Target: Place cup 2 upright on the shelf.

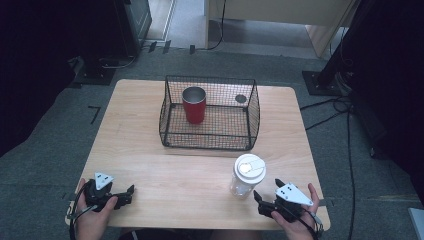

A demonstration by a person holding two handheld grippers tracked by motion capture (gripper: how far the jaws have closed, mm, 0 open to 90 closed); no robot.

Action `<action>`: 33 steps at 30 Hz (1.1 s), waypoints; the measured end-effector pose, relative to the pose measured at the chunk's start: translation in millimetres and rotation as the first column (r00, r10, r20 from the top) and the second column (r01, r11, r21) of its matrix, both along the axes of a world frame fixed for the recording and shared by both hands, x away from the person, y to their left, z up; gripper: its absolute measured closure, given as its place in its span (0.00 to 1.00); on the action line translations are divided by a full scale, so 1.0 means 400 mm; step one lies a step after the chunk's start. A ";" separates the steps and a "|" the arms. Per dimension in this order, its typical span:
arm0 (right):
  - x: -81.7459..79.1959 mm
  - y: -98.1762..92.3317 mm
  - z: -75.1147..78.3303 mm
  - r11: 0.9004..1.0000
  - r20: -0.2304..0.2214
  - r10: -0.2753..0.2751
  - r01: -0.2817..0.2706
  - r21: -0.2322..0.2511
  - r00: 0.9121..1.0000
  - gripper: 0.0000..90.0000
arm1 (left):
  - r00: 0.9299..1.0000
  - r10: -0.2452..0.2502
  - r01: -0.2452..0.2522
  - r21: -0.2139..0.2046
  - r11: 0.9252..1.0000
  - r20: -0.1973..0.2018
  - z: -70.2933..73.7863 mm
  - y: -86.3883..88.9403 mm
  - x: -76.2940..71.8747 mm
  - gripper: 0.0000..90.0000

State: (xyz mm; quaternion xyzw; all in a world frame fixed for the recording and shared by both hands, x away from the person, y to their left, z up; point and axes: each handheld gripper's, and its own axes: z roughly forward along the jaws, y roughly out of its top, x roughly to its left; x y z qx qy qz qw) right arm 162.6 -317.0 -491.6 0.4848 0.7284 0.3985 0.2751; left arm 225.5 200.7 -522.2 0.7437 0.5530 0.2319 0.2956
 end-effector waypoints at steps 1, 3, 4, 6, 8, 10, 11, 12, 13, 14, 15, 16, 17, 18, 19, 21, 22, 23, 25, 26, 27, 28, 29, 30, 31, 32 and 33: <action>0.000 0.001 0.001 1.000 0.008 0.004 -0.004 0.005 1.000 0.17 | 1.000 -0.001 0.001 0.001 1.000 -0.003 0.001 -0.001 0.002 0.00; -0.001 0.002 0.002 1.000 0.009 0.008 -0.008 0.021 1.000 0.17 | 1.000 -0.003 0.003 0.001 1.000 -0.006 0.001 -0.001 0.004 0.00; -0.003 0.006 0.005 1.000 0.023 0.020 -0.021 0.024 1.000 0.17 | 1.000 -0.004 0.004 0.002 1.000 -0.006 0.001 -0.003 0.010 0.00; -0.004 0.013 0.006 1.000 0.021 0.025 -0.025 0.017 0.999 0.16 | 1.000 0.003 -0.003 0.001 1.000 -0.007 0.002 -0.007 0.021 0.00; -0.004 0.015 0.006 1.000 0.020 0.029 -0.030 0.010 0.999 0.16 | 1.000 0.004 -0.004 0.004 1.000 -0.007 0.002 -0.008 0.023 0.00; -0.004 0.028 0.008 0.999 0.011 0.042 -0.042 0.027 0.999 0.16 | 1.000 0.006 -0.006 0.000 1.000 -0.005 0.001 -0.009 0.024 0.00; -0.004 0.032 0.010 0.998 0.007 0.053 -0.053 0.037 0.999 0.16 | 1.000 0.006 -0.006 0.001 1.000 -0.006 0.001 -0.009 0.024 0.00; -0.004 0.035 0.011 0.997 0.004 0.056 -0.056 0.047 0.998 0.16 | 1.000 0.006 -0.006 0.000 1.000 -0.005 0.001 -0.009 0.024 0.00; -0.003 0.038 0.012 0.996 0.002 0.063 -0.063 0.058 0.998 0.16 | 1.000 0.006 -0.006 0.001 1.000 -0.006 0.001 -0.009 0.024 0.00; -0.002 0.041 0.014 0.995 0.002 0.070 -0.070 0.068 0.998 0.16 | 1.000 0.006 -0.006 0.000 1.000 -0.005 0.001 -0.009 0.024 0.00; -0.001 0.045 0.015 0.994 0.003 0.076 -0.076 0.079 0.997 0.16 | 1.000 0.006 -0.006 0.001 1.000 -0.005 0.001 -0.009 0.024 0.00; -0.001 0.050 0.017 0.994 0.003 0.073 -0.073 0.085 0.997 0.16 | 1.000 0.006 -0.006 0.001 1.000 -0.005 0.001 -0.009 0.024 0.00; 0.000 0.055 0.018 0.993 0.004 0.076 -0.076 0.093 0.997 0.16 | 1.000 0.006 -0.006 0.001 1.000 -0.005 0.001 -0.009 0.024 0.00; 0.001 0.059 0.019 0.992 0.005 0.079 -0.079 0.096 0.997 0.16 | 1.000 0.006 -0.006 0.000 1.000 -0.005 0.001 -0.009 0.024 0.00; 0.002 0.064 0.020 0.992 0.004 0.077 -0.077 0.096 0.997 0.16 | 1.000 0.006 -0.006 0.001 1.000 -0.006 0.001 -0.009 0.024 0.00; 0.008 0.072 0.023 0.993 0.000 0.051 -0.051 0.104 0.999 0.15 | 1.000 0.005 -0.005 0.001 1.000 -0.006 0.001 -0.009 0.024 0.00; 0.010 0.074 0.024 0.992 0.000 0.052 -0.051 0.116 0.999 0.13 | 1.000 0.006 -0.006 0.000 1.000 -0.005 0.001 -0.009 0.024 0.00; 0.013 0.076 0.025 0.991 0.002 0.046 -0.045 0.128 0.999 0.11 | 1.000 0.006 -0.006 0.000 1.000 -0.005 0.001 -0.009 0.024 0.00; 0.017 0.078 0.028 0.990 0.004 0.041 -0.041 0.133 0.999 0.09 | 1.000 0.006 -0.006 0.000 1.000 -0.005 0.001 -0.009 0.024 0.00; 0.023 0.089 0.036 0.993 0.015 0.030 -0.031 0.116 0.999 0.05 | 1.000 0.007 -0.007 0.000 1.000 -0.005 0.001 -0.009 0.024 0.00; 0.023 0.089 0.036 0.993 0.015 0.030 -0.031 0.116 0.999 0.05 | 1.000 0.007 -0.007 0.000 1.000 -0.005 0.001 -0.009 0.024 0.00; 0.030 0.095 0.043 0.991 0.022 0.026 -0.029 0.129 0.999 0.05 | 1.000 0.006 -0.006 0.000 1.000 -0.005 0.001 -0.009 0.024 0.00; 0.033 0.097 0.045 0.990 0.023 0.027 -0.030 0.137 0.999 0.05 | 1.000 0.006 -0.006 0.000 1.000 -0.005 0.001 -0.009 0.024 0.00; 0.038 0.102 0.048 0.990 0.030 0.025 -0.029 0.138 0.999 0.05 | 1.000 0.006 -0.006 0.000 1.000 -0.005 0.001 -0.009 0.024 0.00; 0.041 0.106 0.049 0.991 0.035 0.025 -0.029 0.129 0.999 0.05 | 1.000 0.006 -0.006 0.000 1.000 -0.005 0.001 -0.009 0.024 0.00; 0.043 0.110 0.050 0.991 0.033 0.024 -0.028 0.127 0.999 0.05 | 1.000 0.006 -0.006 0.000 1.000 -0.005 0.001 -0.009 0.024 0.00; 0.047 0.113 0.051 0.992 0.033 0.022 -0.025 0.123 0.999 0.05 | 1.000 0.006 -0.006 0.000 1.000 -0.005 0.001 -0.009 0.024 0.00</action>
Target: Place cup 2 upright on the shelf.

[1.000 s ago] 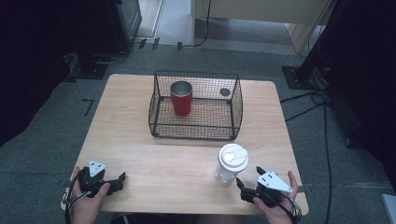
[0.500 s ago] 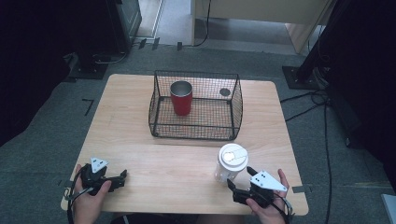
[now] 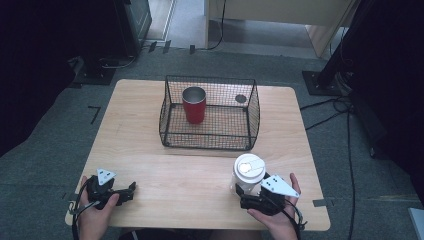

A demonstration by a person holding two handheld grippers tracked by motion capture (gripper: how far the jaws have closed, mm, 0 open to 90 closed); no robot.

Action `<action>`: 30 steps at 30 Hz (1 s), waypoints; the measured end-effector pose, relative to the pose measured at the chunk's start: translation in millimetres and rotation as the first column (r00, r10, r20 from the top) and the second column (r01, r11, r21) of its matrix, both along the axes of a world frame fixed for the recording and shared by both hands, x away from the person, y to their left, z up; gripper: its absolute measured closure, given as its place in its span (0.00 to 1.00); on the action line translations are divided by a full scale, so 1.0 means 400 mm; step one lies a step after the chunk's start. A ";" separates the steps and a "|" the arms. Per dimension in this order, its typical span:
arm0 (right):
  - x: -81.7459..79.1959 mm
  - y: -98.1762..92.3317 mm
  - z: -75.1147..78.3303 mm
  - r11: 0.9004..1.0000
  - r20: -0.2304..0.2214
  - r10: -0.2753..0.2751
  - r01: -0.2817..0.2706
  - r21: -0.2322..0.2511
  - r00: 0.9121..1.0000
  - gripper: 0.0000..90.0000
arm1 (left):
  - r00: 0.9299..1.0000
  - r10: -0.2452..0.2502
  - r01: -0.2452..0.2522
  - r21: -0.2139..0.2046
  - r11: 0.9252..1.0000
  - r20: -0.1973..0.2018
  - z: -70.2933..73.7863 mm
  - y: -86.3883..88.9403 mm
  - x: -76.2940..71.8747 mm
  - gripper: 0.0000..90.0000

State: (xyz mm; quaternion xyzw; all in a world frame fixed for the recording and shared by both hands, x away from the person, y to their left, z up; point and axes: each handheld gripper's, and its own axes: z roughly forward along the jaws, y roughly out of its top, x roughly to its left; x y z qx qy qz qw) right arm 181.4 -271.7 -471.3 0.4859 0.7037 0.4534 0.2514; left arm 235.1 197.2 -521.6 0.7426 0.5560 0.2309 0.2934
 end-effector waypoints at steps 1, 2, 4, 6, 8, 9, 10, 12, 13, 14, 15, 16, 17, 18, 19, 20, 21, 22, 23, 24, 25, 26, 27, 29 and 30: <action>0.004 0.003 0.001 1.000 0.004 -0.004 0.005 -0.002 1.000 0.05 | 1.000 0.000 0.000 0.000 1.000 0.000 0.000 0.000 0.000 0.00; 0.008 0.005 0.003 1.000 0.011 -0.005 0.005 -0.001 1.000 0.05 | 1.000 -0.002 0.002 0.000 1.000 0.000 0.000 0.000 0.000 0.00; 0.014 0.012 0.007 1.000 0.016 -0.014 0.014 0.000 1.000 0.04 | 1.000 -0.004 0.004 0.000 1.000 -0.002 0.000 0.001 0.001 0.00; 0.017 0.019 0.011 1.000 0.030 -0.024 0.024 -0.007 0.999 0.06 | 1.000 -0.004 0.004 0.000 1.000 -0.002 0.000 0.001 0.002 0.00; 0.018 0.023 0.017 1.000 0.052 -0.015 0.015 0.007 0.999 0.14 | 1.000 -0.004 0.004 0.000 1.000 -0.002 0.000 0.001 0.002 0.00; 0.018 0.026 0.021 1.000 0.061 -0.005 0.003 0.022 0.998 0.16 | 1.000 -0.004 0.004 0.000 1.000 -0.002 0.000 0.001 0.002 0.00; 0.018 0.028 0.024 1.000 0.070 -0.005 0.004 0.021 0.998 0.17 | 1.000 -0.004 0.004 0.000 1.000 -0.002 0.000 0.001 0.002 0.00; 0.019 0.032 0.028 1.000 0.089 -0.012 0.011 0.006 0.996 0.18 | 1.000 -0.004 0.004 0.000 1.000 -0.002 0.000 0.001 0.002 0.00; 0.019 0.032 0.028 1.000 0.089 -0.012 0.011 0.006 0.996 0.18 | 1.000 -0.004 0.004 0.000 1.000 -0.002 0.000 0.001 0.002 0.00; 0.021 0.035 0.031 1.000 0.095 -0.016 0.016 -0.001 0.995 0.18 | 1.000 -0.004 0.004 0.000 1.000 -0.002 0.000 0.001 0.002 0.00; 0.021 0.035 0.031 1.000 0.097 -0.013 0.014 -0.002 0.995 0.18 | 1.000 -0.004 0.004 0.000 1.000 -0.002 0.000 0.001 0.002 0.00; 0.021 0.035 0.032 1.000 0.100 -0.003 0.003 -0.007 0.995 0.18 | 1.000 -0.004 0.004 0.000 1.000 -0.002 0.000 0.001 0.002 0.00; 0.020 0.036 0.033 1.000 0.097 0.005 -0.004 -0.008 0.995 0.18 | 1.000 -0.004 0.004 0.000 1.000 -0.002 0.000 0.001 0.002 0.00; 0.018 0.038 0.035 1.000 0.096 0.013 -0.012 -0.008 0.995 0.18 | 1.000 -0.004 0.004 0.000 1.000 -0.002 0.000 0.001 0.002 0.00; 0.018 0.039 0.036 1.000 0.098 0.015 -0.015 -0.009 0.995 0.18 | 1.000 -0.004 0.004 0.000 1.000 -0.002 0.000 0.001 0.002 0.00; 0.018 0.039 0.036 1.000 0.098 0.015 -0.015 -0.009 0.995 0.18 | 1.000 -0.004 0.004 0.000 1.000 -0.002 0.000 0.001 0.002 0.00; 0.017 0.042 0.041 1.000 0.098 0.020 -0.020 -0.004 0.995 0.18 | 1.000 -0.004 0.004 0.000 1.000 -0.002 0.000 0.001 0.002 0.00; 0.017 0.043 0.043 1.000 0.098 0.022 -0.022 -0.002 0.995 0.18 | 1.000 -0.004 0.004 0.000 1.000 -0.002 0.000 0.001 0.002 0.00; 0.018 0.045 0.047 1.000 0.097 0.024 -0.024 0.003 0.995 0.18 | 1.000 -0.004 0.004 0.000 1.000 -0.002 0.000 0.001 0.001 0.00; 0.018 0.045 0.047 1.000 0.097 0.024 -0.024 0.003 0.995 0.18 | 1.000 -0.004 0.004 0.000 1.000 -0.002 0.000 0.001 0.001 0.00; 0.021 0.050 0.055 1.000 0.102 0.029 -0.029 0.004 0.994 0.18 | 1.000 -0.004 0.004 0.000 1.000 -0.002 0.000 0.001 0.001 0.00; 0.022 0.053 0.059 0.999 0.104 0.031 -0.032 0.004 0.994 0.18 | 1.000 -0.004 0.004 0.000 1.000 -0.002 0.000 0.001 0.001 0.00; 0.024 0.056 0.063 0.999 0.108 0.031 -0.032 0.003 0.994 0.18 | 1.000 -0.004 0.004 0.000 1.000 -0.002 0.000 0.001 0.001 0.00; 0.027 0.062 0.074 0.999 0.113 0.032 -0.033 0.006 0.993 0.18 | 1.000 -0.004 0.004 0.000 1.000 -0.002 0.000 0.001 0.001 0.00; 0.029 0.064 0.080 0.999 0.115 0.035 -0.036 0.007 0.993 0.18 | 1.000 -0.004 0.004 0.000 1.000 -0.002 0.000 0.001 0.001 0.00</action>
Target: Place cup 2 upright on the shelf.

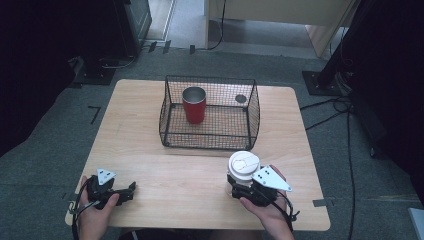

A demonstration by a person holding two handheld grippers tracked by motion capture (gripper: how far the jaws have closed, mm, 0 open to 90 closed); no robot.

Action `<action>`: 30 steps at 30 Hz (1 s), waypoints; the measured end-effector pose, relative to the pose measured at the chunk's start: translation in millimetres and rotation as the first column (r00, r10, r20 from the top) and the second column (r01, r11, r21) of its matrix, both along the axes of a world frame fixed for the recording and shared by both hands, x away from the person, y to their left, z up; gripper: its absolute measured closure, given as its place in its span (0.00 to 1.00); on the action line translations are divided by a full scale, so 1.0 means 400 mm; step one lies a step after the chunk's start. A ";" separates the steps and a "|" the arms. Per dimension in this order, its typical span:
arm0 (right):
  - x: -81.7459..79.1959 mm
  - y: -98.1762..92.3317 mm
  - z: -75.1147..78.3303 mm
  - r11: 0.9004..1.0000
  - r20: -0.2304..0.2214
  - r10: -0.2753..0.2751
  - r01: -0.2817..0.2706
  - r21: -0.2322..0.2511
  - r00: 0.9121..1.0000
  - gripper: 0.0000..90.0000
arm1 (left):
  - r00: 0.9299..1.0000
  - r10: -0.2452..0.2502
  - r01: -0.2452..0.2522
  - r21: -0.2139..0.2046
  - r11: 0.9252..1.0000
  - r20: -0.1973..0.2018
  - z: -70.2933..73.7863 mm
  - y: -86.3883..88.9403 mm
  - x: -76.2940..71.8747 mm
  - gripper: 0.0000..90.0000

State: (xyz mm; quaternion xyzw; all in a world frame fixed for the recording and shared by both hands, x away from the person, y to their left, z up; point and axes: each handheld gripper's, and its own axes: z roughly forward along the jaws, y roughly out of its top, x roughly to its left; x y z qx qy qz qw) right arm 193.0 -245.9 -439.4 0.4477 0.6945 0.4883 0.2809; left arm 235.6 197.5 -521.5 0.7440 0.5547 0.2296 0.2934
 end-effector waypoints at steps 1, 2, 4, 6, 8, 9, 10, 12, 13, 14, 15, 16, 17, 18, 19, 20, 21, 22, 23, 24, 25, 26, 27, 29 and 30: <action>0.002 0.002 0.006 1.000 0.006 0.001 -0.001 0.000 1.000 0.18 | 1.000 0.000 0.000 0.000 1.000 0.000 0.000 0.000 0.000 0.00; 0.005 0.003 0.012 1.000 0.010 0.000 0.000 0.002 1.000 0.18 | 1.000 0.000 0.000 0.000 1.000 0.000 0.000 0.000 0.000 0.00; 0.009 0.005 0.023 1.000 0.018 0.002 -0.002 0.007 1.000 0.18 | 1.000 0.000 0.000 0.000 1.000 0.000 0.000 0.000 0.000 0.00; 0.012 0.006 0.029 1.000 0.024 0.001 -0.002 0.008 1.000 0.18 | 1.000 0.000 0.000 0.000 1.000 0.000 0.000 0.000 0.000 0.00; 0.019 0.008 0.042 1.000 0.028 -0.004 0.004 0.019 1.000 0.18 | 1.000 0.000 0.000 0.000 1.000 0.000 0.000 0.000 0.000 0.00; 0.022 0.008 0.047 1.000 0.033 -0.005 0.004 0.018 0.999 0.18 | 1.000 0.000 0.000 0.000 1.000 0.000 0.000 0.000 0.000 0.00; 0.027 0.009 0.057 1.000 0.038 -0.008 0.007 0.017 0.999 0.18 | 1.000 0.000 0.000 0.000 1.000 0.000 0.000 0.000 0.000 0.00; 0.030 0.010 0.063 1.000 0.042 -0.007 0.007 0.018 0.999 0.18 | 1.000 0.001 -0.001 -0.001 1.000 0.001 0.000 0.000 0.000 0.00; 0.034 0.010 0.069 1.000 0.046 -0.006 0.005 0.020 0.999 0.18 | 1.000 0.001 -0.001 -0.001 1.000 0.001 0.000 0.000 0.000 0.00; 0.037 0.011 0.075 1.000 0.047 -0.007 0.006 0.024 0.999 0.18 | 1.000 0.001 -0.001 -0.001 1.000 0.001 0.000 0.000 0.000 0.00; 0.041 0.013 0.080 1.000 0.049 -0.008 0.007 0.023 0.999 0.18 | 1.000 0.001 -0.001 -0.001 1.000 0.002 0.000 0.000 0.000 0.00; 0.045 0.015 0.086 1.000 0.053 -0.009 0.008 0.019 0.999 0.18 | 1.000 0.002 -0.002 -0.002 1.000 0.001 0.000 0.000 0.000 0.00; 0.050 0.018 0.092 1.000 0.054 -0.011 0.010 0.017 0.998 0.18 | 1.000 0.003 -0.003 -0.003 1.000 0.003 -0.001 -0.001 0.000 0.00; 0.054 0.020 0.096 1.000 0.054 -0.011 0.010 0.017 0.998 0.18 | 1.000 0.002 -0.002 -0.003 1.000 0.002 0.000 -0.001 0.000 0.00; 0.058 0.022 0.101 1.000 0.054 -0.009 0.008 0.020 0.998 0.18 | 1.000 0.003 -0.003 -0.003 1.000 0.002 0.000 -0.001 0.000 0.00; 0.062 0.024 0.106 1.000 0.058 -0.007 0.006 0.019 0.998 0.18 | 1.000 0.002 -0.002 -0.002 1.000 0.002 0.000 -0.001 0.000 0.00; 0.066 0.027 0.111 1.000 0.063 -0.004 0.003 0.017 0.998 0.18 | 1.000 0.002 -0.002 -0.001 1.000 0.003 0.000 0.000 0.000 0.00; 0.074 0.033 0.122 1.000 0.074 -0.003 0.003 0.010 0.997 0.18 | 1.000 0.002 -0.002 -0.002 1.000 0.002 0.000 -0.001 0.000 0.00; 0.074 0.033 0.122 1.000 0.074 -0.003 0.003 0.010 0.997 0.18 | 1.000 0.002 -0.002 -0.003 1.000 0.002 0.000 -0.001 0.000 0.00; 0.077 0.036 0.127 1.000 0.077 -0.001 0.000 0.010 0.997 0.18 | 1.000 0.002 -0.002 -0.002 1.000 0.002 0.000 -0.001 0.000 0.00; 0.081 0.038 0.132 1.000 0.080 -0.004 0.003 0.010 0.997 0.18 | 1.000 0.002 -0.002 -0.003 1.000 0.002 0.000 -0.001 0.000 0.00; 0.086 0.041 0.136 1.000 0.082 -0.007 0.006 0.011 0.997 0.18 | 1.000 0.002 -0.002 -0.002 1.000 0.002 0.000 -0.001 0.000 0.00; 0.094 0.048 0.144 1.000 0.081 -0.013 0.012 0.005 0.997 0.18 | 1.000 0.002 -0.002 -0.002 1.000 0.002 0.000 -0.001 0.000 0.00; 0.098 0.051 0.147 1.000 0.086 -0.013 0.014 -0.006 0.996 0.18 | 1.000 0.002 -0.002 -0.002 1.000 0.002 0.000 -0.001 0.000 0.00; 0.102 0.055 0.150 1.000 0.088 -0.014 0.015 -0.012 0.996 0.18 | 1.000 0.002 -0.002 -0.002 1.000 0.002 0.000 -0.001 0.000 0.00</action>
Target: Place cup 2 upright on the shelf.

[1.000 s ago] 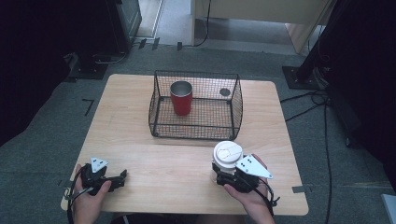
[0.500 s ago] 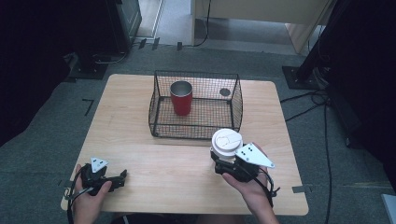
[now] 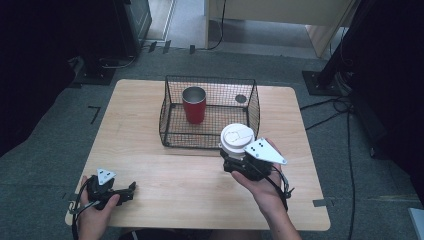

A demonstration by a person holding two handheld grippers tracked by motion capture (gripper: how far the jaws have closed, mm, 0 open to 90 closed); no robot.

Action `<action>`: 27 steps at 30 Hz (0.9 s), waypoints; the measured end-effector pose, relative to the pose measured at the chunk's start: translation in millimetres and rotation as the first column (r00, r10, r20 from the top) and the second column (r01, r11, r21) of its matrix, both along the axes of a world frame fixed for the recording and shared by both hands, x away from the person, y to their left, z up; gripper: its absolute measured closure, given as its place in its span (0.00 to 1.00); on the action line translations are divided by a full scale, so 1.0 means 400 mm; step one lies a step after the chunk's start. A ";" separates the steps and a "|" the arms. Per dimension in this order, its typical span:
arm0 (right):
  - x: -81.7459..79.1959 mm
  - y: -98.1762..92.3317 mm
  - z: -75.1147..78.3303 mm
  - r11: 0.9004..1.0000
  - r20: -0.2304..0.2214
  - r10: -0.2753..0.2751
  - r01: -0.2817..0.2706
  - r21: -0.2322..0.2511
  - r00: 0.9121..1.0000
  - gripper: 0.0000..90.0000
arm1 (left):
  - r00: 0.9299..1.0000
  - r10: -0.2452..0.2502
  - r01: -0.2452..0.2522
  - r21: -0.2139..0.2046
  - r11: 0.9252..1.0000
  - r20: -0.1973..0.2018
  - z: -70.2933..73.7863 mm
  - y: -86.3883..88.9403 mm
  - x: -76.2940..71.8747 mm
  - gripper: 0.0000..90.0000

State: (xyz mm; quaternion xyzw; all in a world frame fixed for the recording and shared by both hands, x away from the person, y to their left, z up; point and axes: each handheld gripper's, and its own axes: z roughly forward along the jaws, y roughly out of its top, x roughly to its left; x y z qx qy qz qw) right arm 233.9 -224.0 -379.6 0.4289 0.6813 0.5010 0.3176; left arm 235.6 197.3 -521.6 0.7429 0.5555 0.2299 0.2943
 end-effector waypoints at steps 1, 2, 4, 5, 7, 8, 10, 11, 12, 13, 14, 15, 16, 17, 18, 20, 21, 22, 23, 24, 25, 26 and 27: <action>0.004 0.003 0.003 1.000 0.003 0.001 -0.001 -0.005 1.000 0.18 | 1.000 0.000 0.000 0.000 1.000 -0.001 0.000 0.000 0.000 0.00; 0.012 0.008 0.010 1.000 0.009 0.003 -0.003 -0.004 1.000 0.18 | 1.000 0.000 0.000 0.000 1.000 -0.001 0.000 0.000 0.000 0.00; 0.020 0.012 0.018 1.000 0.016 0.000 0.000 0.001 1.000 0.18 | 1.000 -0.001 0.001 0.000 1.000 -0.001 0.000 0.000 0.000 0.00; 0.025 0.014 0.022 1.000 0.023 -0.004 0.004 0.000 1.000 0.18 | 1.000 0.000 0.000 -0.001 1.000 0.000 0.000 0.000 0.000 0.00; 0.030 0.015 0.025 1.000 0.030 -0.010 0.010 -0.002 1.000 0.18 | 1.000 0.000 0.000 0.000 1.000 0.000 0.000 0.000 0.000 0.00; 0.035 0.016 0.028 1.000 0.038 -0.010 0.010 -0.003 0.999 0.18 | 1.000 0.000 0.000 0.000 1.000 0.000 0.000 0.000 0.000 0.00; 0.049 0.016 0.037 1.000 0.040 -0.019 0.019 0.003 0.999 0.18 | 1.000 0.000 0.000 0.000 1.000 0.000 0.000 0.000 0.000 0.00; 0.055 0.016 0.040 1.000 0.040 -0.024 0.024 0.004 0.999 0.18 | 1.000 0.000 0.000 0.000 1.000 0.000 0.000 0.000 0.000 0.00; 0.062 0.015 0.043 1.000 0.041 -0.030 0.030 0.002 0.999 0.18 | 1.000 0.000 0.000 0.000 1.000 0.000 0.000 0.000 0.000 0.00; 0.068 0.015 0.046 0.999 0.043 -0.035 0.035 0.000 0.998 0.18 | 1.000 0.000 0.000 0.000 1.000 0.000 0.000 0.000 0.000 0.00; 0.074 0.014 0.049 0.999 0.041 -0.036 0.036 0.001 0.998 0.18 | 1.000 0.000 0.000 -0.001 1.000 0.000 0.000 0.000 0.000 0.00; 0.080 0.014 0.052 0.999 0.042 -0.038 0.038 0.003 0.998 0.18 | 1.000 0.000 0.000 0.000 1.000 0.000 0.000 0.000 0.000 0.00; 0.086 0.013 0.056 0.999 0.040 -0.037 0.037 0.007 0.998 0.18 | 1.000 0.000 0.000 0.000 1.000 0.000 0.000 0.000 0.000 0.00; 0.091 0.013 0.060 0.999 0.039 -0.038 0.037 0.011 0.999 0.18 | 1.000 0.000 0.000 0.000 1.000 0.000 0.000 0.000 0.000 0.00; 0.096 0.013 0.064 0.999 0.041 -0.037 0.037 0.011 0.998 0.18 | 1.000 0.000 0.000 0.000 1.000 0.000 0.000 0.000 0.000 0.00; 0.107 0.015 0.072 0.999 0.044 -0.041 0.040 0.012 0.998 0.18 | 1.000 0.000 0.000 0.000 1.000 0.000 0.000 0.000 0.000 0.00; 0.113 0.016 0.077 0.999 0.048 -0.042 0.042 0.010 0.998 0.18 | 1.000 -0.001 0.001 0.000 1.000 0.000 0.000 0.000 0.000 0.00; 0.119 0.017 0.080 0.999 0.054 -0.045 0.044 0.009 0.998 0.18 | 1.000 0.000 0.000 0.001 1.000 0.000 0.000 0.000 0.000 0.00; 0.125 0.017 0.084 0.999 0.057 -0.048 0.048 0.005 0.997 0.18 | 1.000 0.000 0.000 -0.001 1.000 0.001 0.000 0.000 0.000 0.00; 0.131 0.018 0.088 0.999 0.060 -0.050 0.050 0.004 0.997 0.18 | 1.000 0.000 0.000 -0.001 1.000 0.001 0.000 0.000 0.000 0.00; 0.136 0.018 0.092 0.999 0.061 -0.052 0.051 0.007 0.997 0.18 | 1.000 0.000 0.000 -0.001 1.000 0.000 0.000 0.000 0.000 0.00; 0.142 0.019 0.095 0.999 0.061 -0.051 0.051 0.010 0.997 0.18 | 1.000 0.000 0.000 -0.001 1.000 0.001 0.000 0.000 0.000 0.00; 0.148 0.019 0.098 0.999 0.061 -0.051 0.050 0.014 0.997 0.18 | 1.000 0.000 0.000 -0.001 1.000 0.000 0.000 0.000 0.000 0.00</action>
